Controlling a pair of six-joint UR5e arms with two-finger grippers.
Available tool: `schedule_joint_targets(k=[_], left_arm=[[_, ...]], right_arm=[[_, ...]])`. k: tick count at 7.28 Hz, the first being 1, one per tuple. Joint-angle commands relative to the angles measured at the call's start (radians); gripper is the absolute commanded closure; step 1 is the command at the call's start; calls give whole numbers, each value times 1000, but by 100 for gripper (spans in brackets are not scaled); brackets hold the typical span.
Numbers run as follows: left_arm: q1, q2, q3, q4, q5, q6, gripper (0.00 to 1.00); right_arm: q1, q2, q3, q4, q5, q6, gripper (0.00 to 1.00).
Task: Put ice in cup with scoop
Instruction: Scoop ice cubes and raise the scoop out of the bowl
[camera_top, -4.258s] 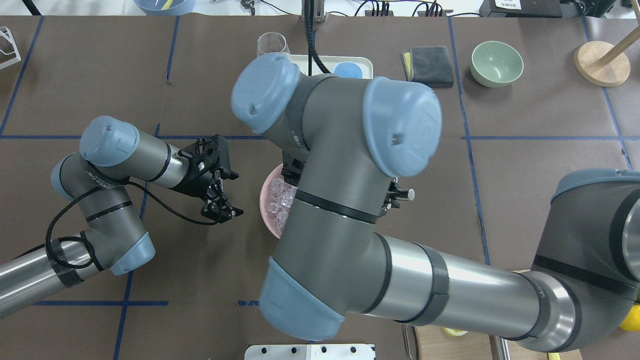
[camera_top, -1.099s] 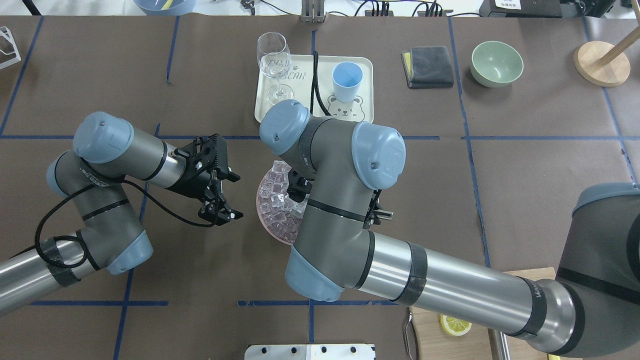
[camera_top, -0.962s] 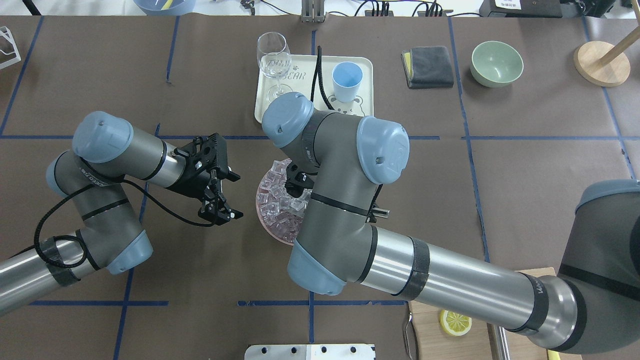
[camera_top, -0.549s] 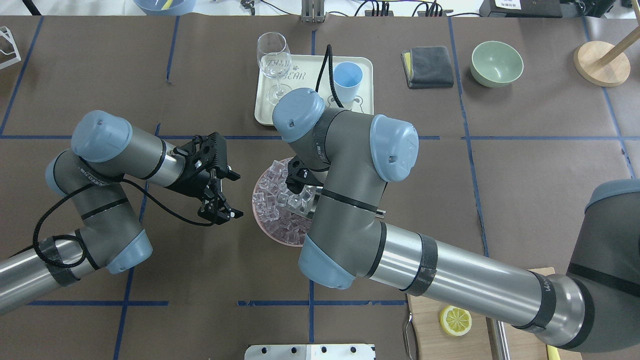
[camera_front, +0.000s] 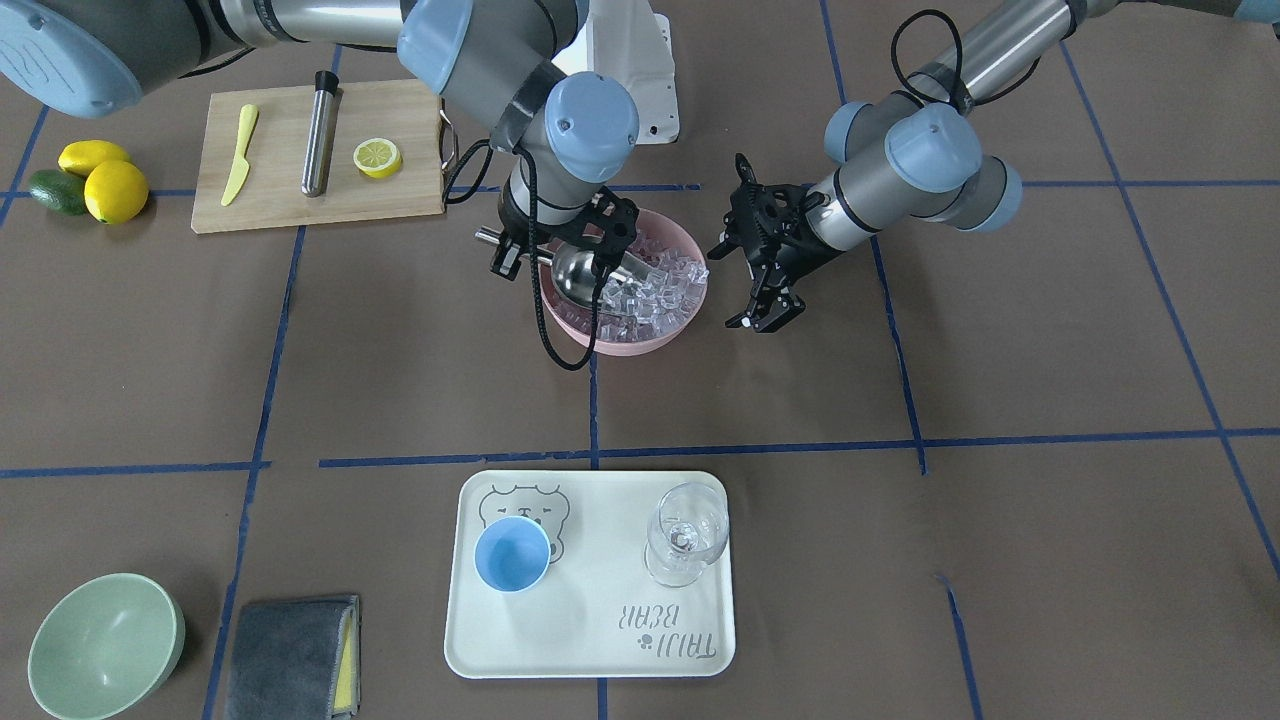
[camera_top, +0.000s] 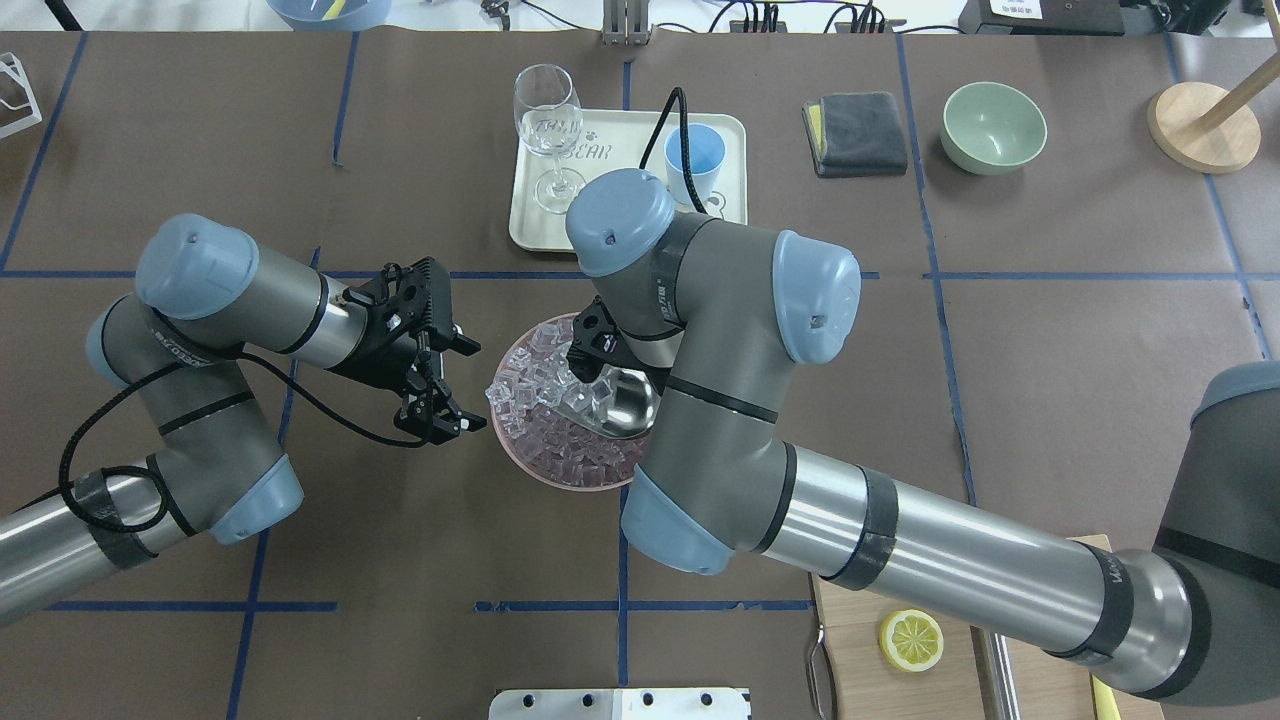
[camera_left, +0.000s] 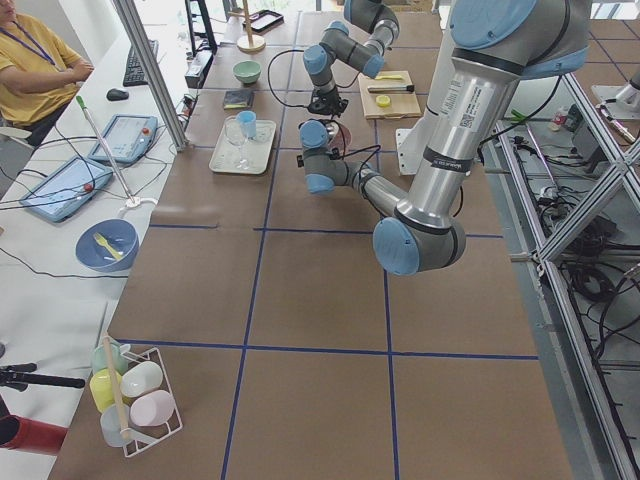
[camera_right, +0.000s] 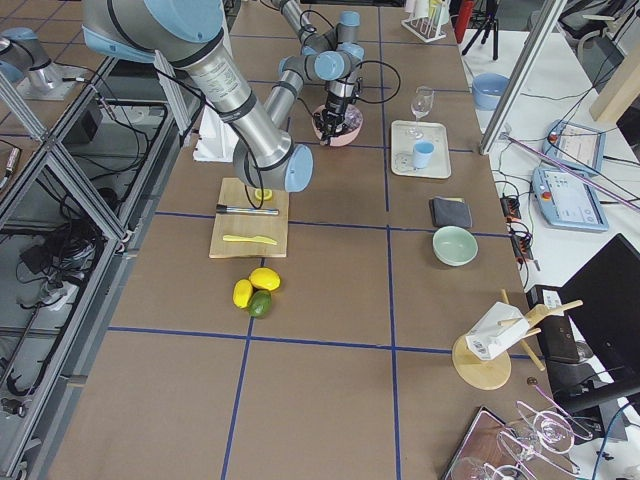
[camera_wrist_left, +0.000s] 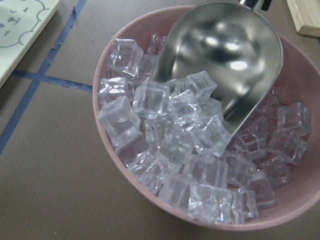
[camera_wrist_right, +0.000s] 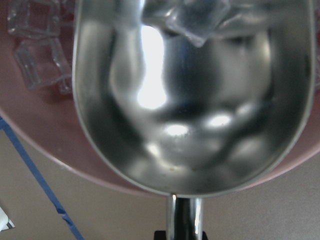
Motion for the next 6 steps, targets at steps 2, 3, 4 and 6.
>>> schedule_joint_targets(k=[2, 3, 4, 6], left_arm=[[-3, 0, -6, 2, -1, 0, 0], [-9, 0, -6, 2, -4, 0, 0], [-10, 0, -6, 2, -11, 0, 0], [-15, 0, -6, 2, -13, 0, 0]], right_arm=[[4, -39, 39, 50, 46, 33, 100], [24, -39, 48, 50, 72, 33, 100], [33, -42, 57, 50, 101, 33, 100], [47, -48, 68, 70, 123, 36, 100]])
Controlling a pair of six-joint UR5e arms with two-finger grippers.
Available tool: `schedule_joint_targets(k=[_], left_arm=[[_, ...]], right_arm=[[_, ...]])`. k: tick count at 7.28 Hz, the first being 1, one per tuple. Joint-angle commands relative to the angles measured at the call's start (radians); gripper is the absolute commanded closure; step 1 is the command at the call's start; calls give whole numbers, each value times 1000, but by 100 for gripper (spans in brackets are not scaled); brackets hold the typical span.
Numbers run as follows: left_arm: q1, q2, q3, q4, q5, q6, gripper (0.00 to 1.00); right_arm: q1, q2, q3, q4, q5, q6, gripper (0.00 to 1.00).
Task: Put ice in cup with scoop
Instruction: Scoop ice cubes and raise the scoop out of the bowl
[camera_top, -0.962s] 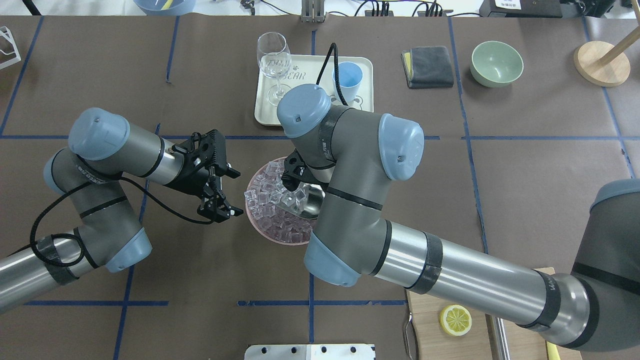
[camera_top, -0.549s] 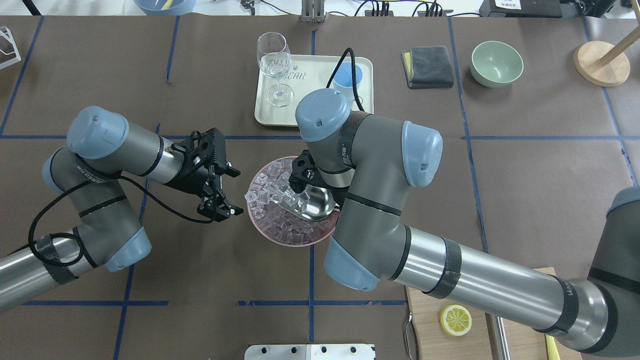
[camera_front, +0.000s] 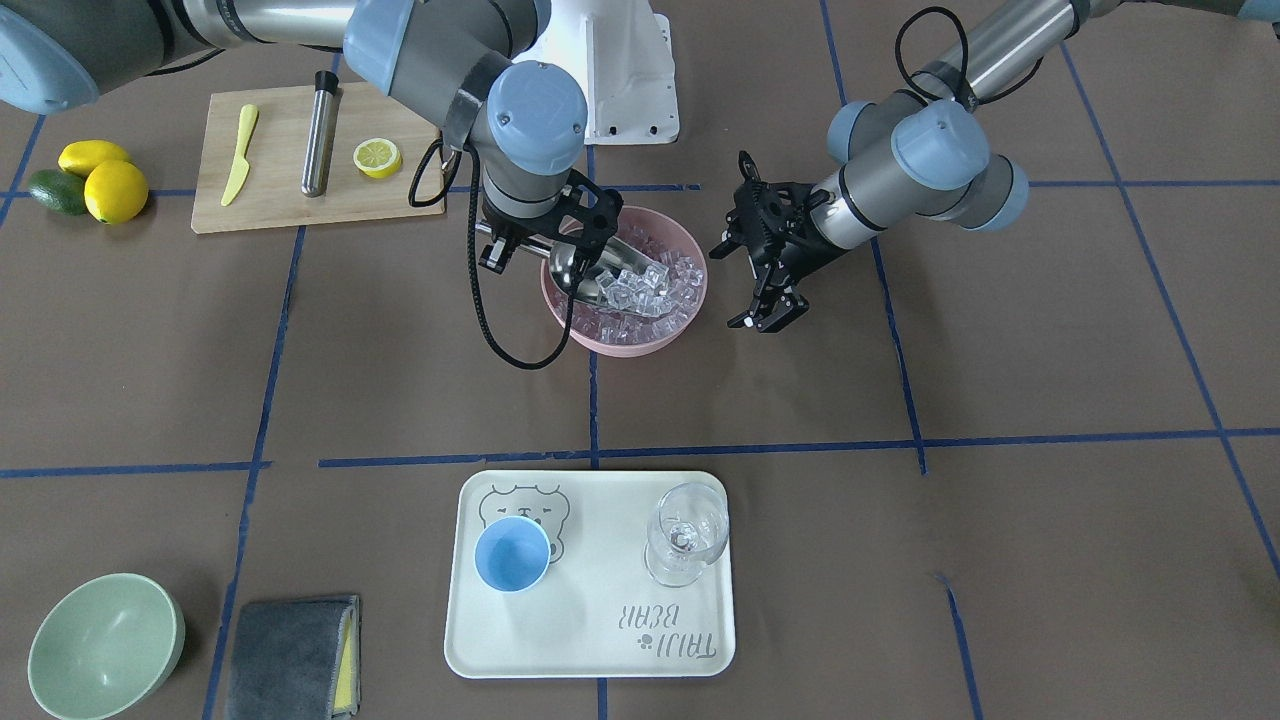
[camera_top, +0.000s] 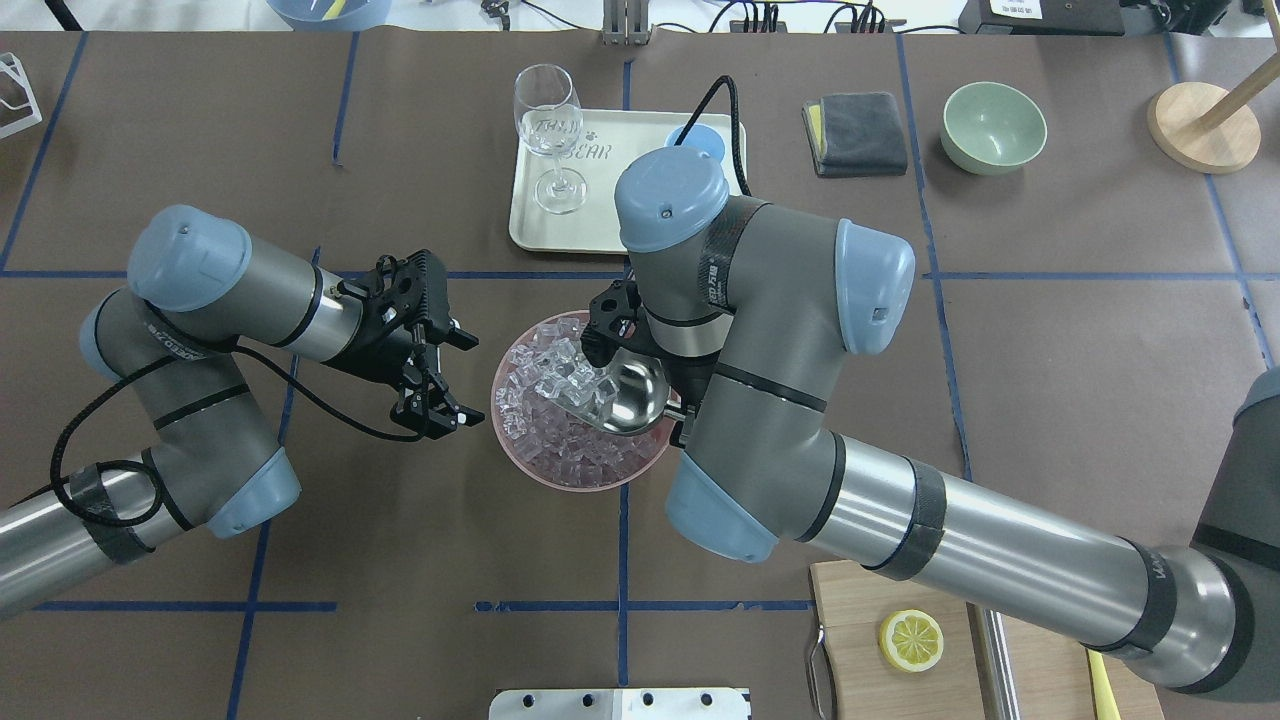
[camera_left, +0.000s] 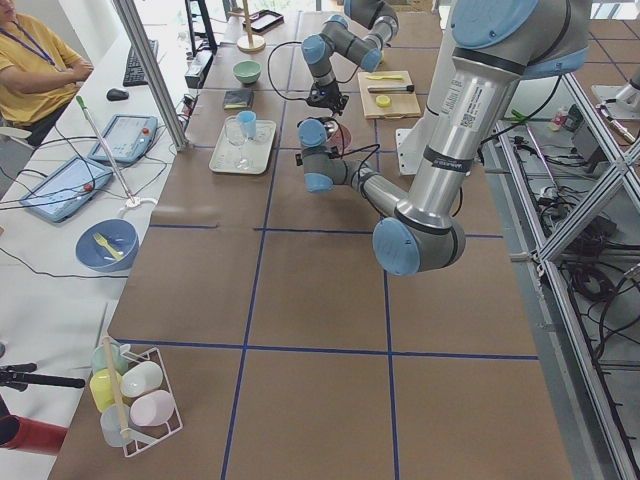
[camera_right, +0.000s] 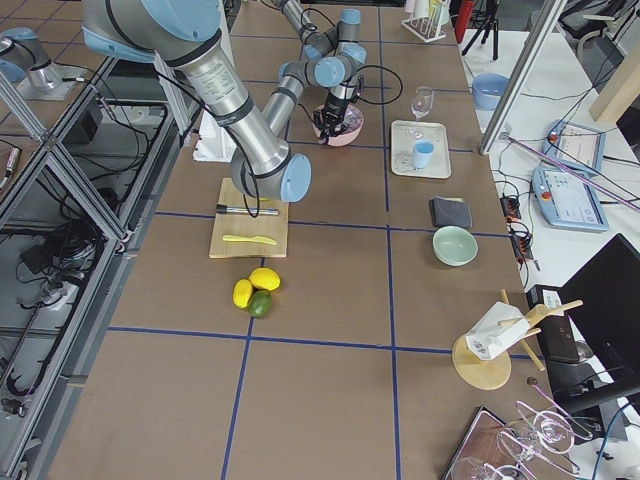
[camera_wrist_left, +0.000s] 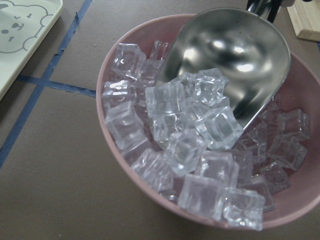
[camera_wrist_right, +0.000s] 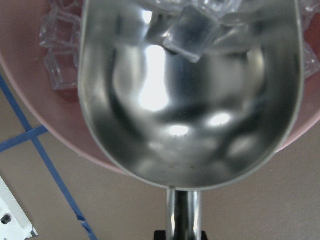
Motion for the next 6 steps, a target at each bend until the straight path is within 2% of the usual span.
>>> schedule_joint_targets(k=[1, 2, 4, 6], left_arm=[[-7, 0, 0, 2, -2, 0, 0], [-10, 3, 0, 2, -5, 0, 0], [-18, 20, -9, 0, -25, 0, 0], [-18, 20, -9, 0, -25, 0, 0]], right_arm=[[28, -21, 39, 11, 46, 1, 100], [32, -56, 75, 21, 60, 12, 100], [36, -91, 88, 103, 95, 59, 100], [49, -134, 149, 114, 113, 66, 100]])
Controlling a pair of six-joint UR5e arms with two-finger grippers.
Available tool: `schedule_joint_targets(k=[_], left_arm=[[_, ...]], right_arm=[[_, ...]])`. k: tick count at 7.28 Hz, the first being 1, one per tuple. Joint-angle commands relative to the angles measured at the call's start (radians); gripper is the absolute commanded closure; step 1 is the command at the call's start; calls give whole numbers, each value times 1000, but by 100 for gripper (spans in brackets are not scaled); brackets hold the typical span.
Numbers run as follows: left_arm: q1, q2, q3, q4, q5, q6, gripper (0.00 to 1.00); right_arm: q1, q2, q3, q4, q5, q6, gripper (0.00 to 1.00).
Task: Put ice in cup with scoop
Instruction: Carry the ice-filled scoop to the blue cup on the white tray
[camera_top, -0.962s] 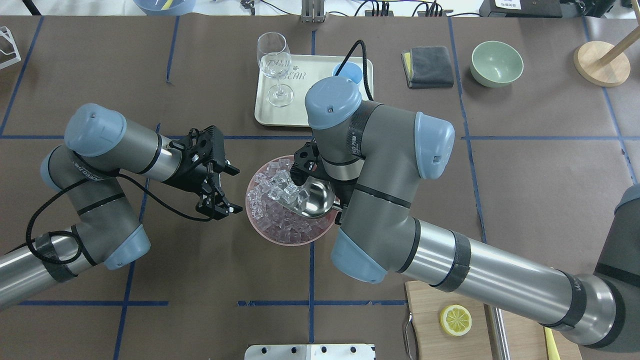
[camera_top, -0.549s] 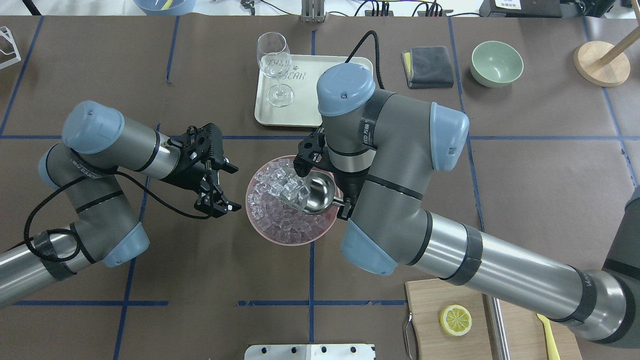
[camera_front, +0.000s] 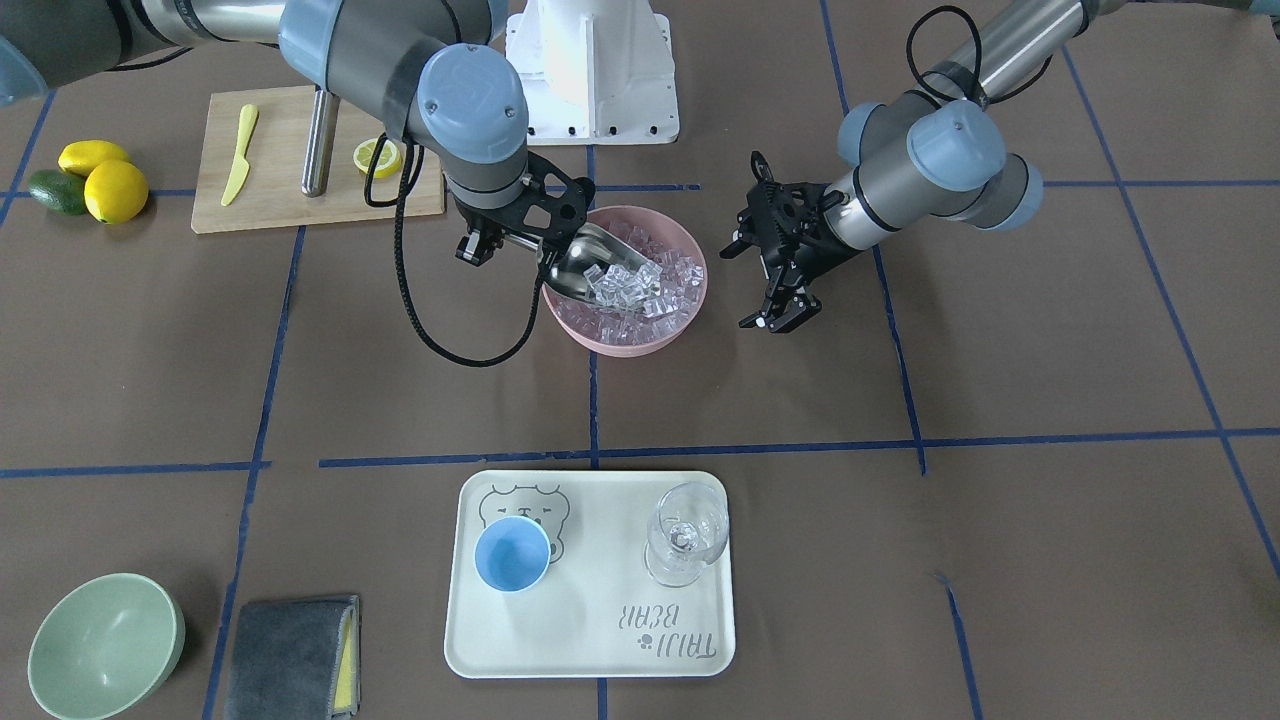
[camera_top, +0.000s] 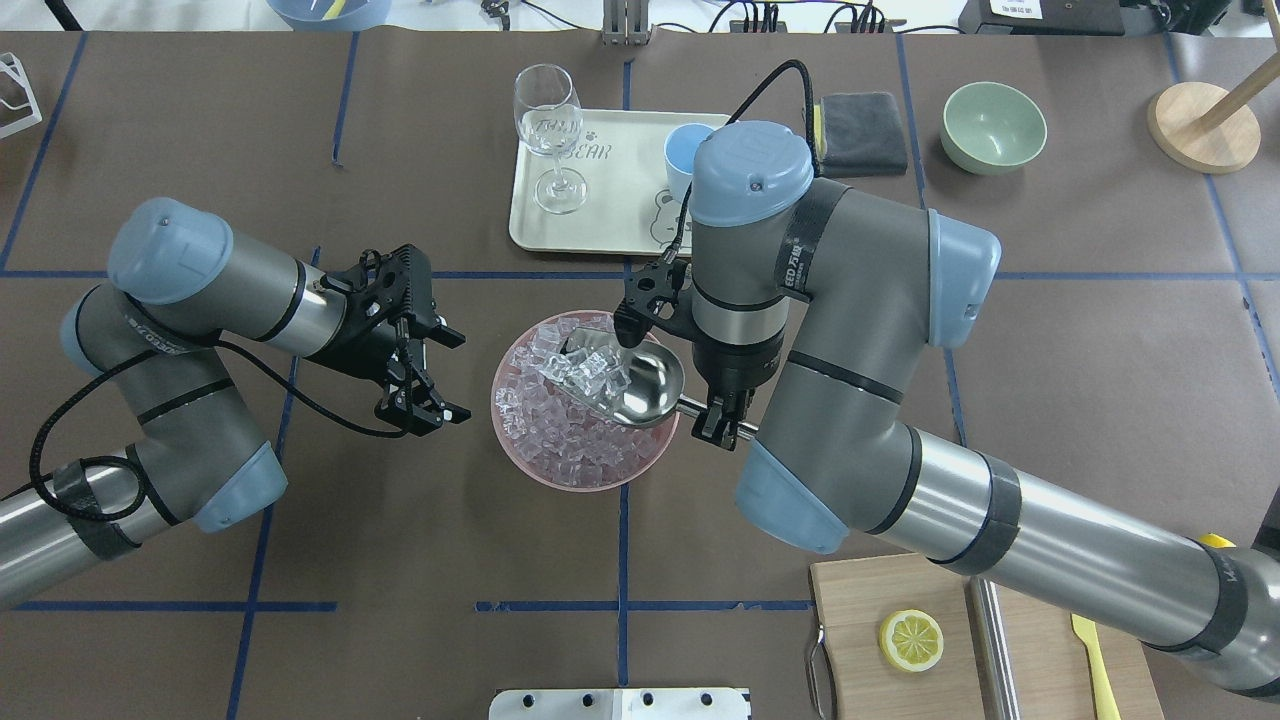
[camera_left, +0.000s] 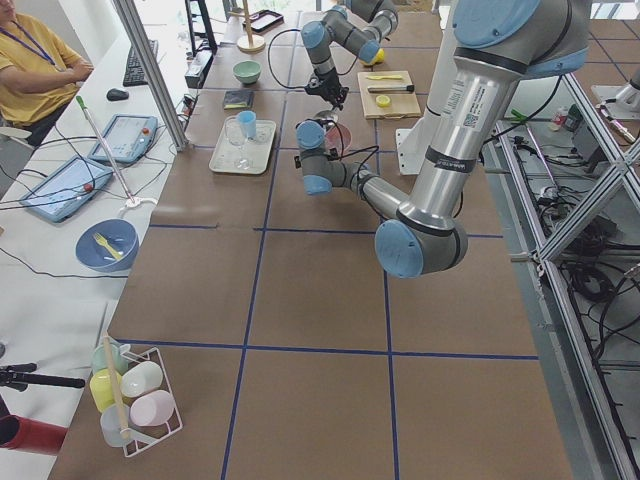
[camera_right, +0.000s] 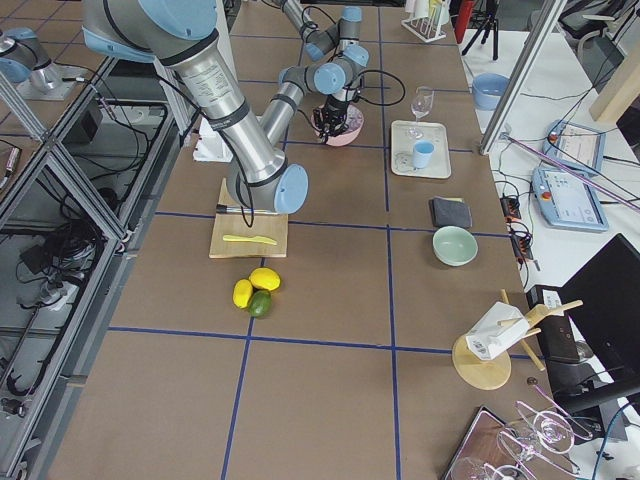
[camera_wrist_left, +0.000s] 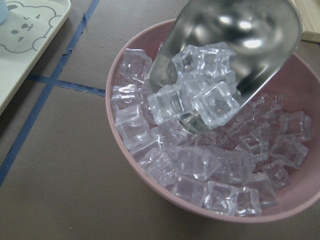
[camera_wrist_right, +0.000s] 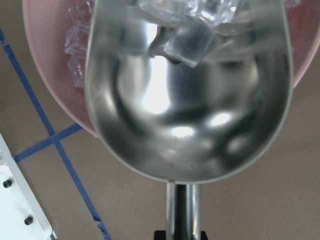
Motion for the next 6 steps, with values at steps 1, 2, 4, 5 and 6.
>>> schedule_joint_targets(k=[1, 2, 4, 5, 6], left_arm=[[-1, 2, -1, 0, -1, 0, 0], [-1, 2, -1, 0, -1, 0, 0], [-1, 2, 1, 0, -1, 0, 0], [-1, 2, 1, 0, -1, 0, 0], [-1, 2, 1, 0, 0, 0, 0]], right_arm=[[13, -38, 51, 12, 11, 10, 100], [24, -45, 63, 12, 16, 12, 100], [86, -45, 72, 12, 69, 33, 100], [151, -44, 63, 0, 109, 38, 100], [194, -35, 36, -15, 111, 39, 100]])
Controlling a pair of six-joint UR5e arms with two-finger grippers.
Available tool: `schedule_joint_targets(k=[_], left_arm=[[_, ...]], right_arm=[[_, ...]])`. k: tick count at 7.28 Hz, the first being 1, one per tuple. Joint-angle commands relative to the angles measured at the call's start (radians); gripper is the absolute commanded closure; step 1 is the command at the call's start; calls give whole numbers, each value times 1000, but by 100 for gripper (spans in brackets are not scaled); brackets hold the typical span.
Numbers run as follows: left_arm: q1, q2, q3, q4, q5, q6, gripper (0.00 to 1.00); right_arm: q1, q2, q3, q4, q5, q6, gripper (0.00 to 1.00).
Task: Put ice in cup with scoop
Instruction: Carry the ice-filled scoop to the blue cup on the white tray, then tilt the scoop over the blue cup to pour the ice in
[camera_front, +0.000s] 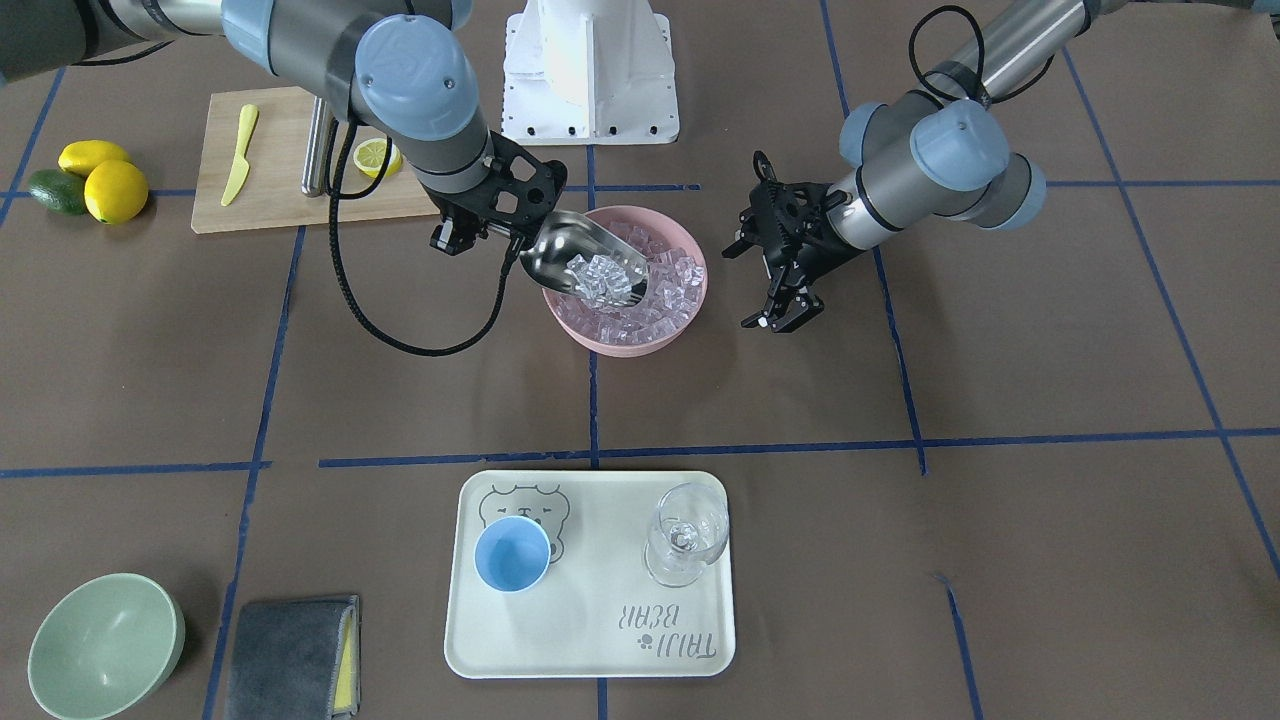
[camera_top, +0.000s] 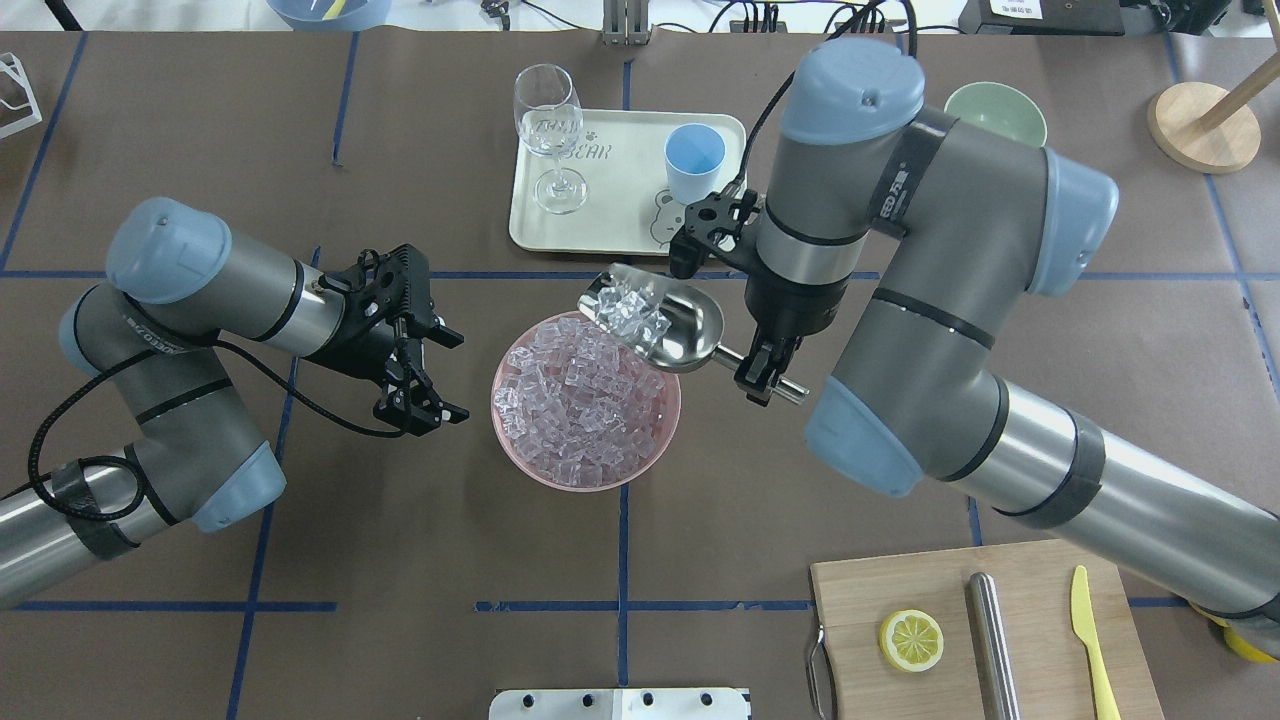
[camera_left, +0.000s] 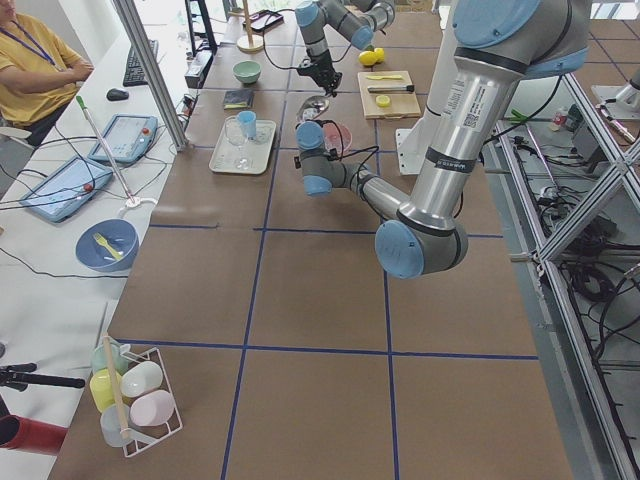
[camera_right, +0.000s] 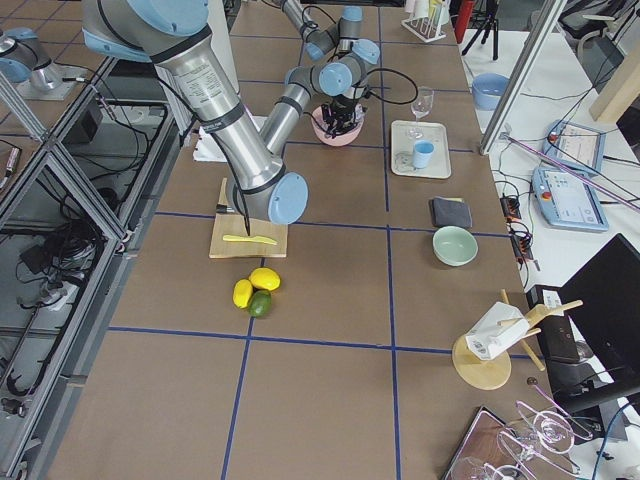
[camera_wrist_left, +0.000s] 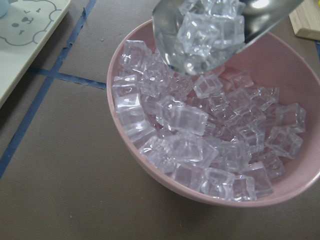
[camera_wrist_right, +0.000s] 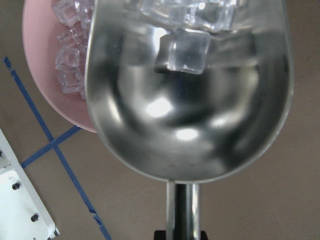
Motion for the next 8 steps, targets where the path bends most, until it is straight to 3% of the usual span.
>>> schedule_joint_targets(k=[1, 3, 4, 5, 7, 8], left_arm=[[0, 0, 2, 0, 0, 0, 0], [0, 12, 0, 0, 0, 0, 0], [2, 12, 0, 0, 1, 0, 0], [2, 12, 2, 0, 1, 0, 0], [2, 14, 5, 0, 4, 0, 0], [2, 14, 6, 0, 4, 0, 0]], right_arm=[[101, 42, -92, -20, 22, 5, 100], [184, 186, -332, -49, 25, -2, 100], [201, 213, -399, -57, 14, -13, 100], [204, 213, -418, -80, -26, -25, 100], [205, 313, -489, -253, -145, -149, 100], [205, 325, -503, -281, -162, -159, 100]])
